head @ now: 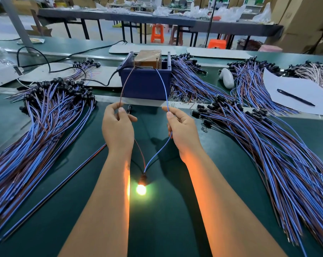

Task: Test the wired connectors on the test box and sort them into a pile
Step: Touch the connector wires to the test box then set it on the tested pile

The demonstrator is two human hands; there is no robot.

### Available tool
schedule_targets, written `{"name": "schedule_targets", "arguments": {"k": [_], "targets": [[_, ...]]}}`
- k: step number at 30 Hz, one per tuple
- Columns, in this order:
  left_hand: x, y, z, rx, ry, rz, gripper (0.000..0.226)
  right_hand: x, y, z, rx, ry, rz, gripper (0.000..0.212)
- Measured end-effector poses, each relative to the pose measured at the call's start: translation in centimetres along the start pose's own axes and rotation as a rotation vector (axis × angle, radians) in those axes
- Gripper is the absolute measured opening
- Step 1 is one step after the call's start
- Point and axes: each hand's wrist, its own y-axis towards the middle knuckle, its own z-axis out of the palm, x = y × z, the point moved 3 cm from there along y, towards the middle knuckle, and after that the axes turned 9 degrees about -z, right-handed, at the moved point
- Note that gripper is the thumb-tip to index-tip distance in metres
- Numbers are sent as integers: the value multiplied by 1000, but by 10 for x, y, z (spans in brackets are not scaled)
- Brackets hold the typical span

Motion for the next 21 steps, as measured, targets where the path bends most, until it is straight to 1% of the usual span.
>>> {"name": "schedule_targets", "arguments": {"k": [21], "targets": [[0, 0, 0, 7, 4, 0, 18, 0, 1, -1, -9, 1, 3, 26]]}}
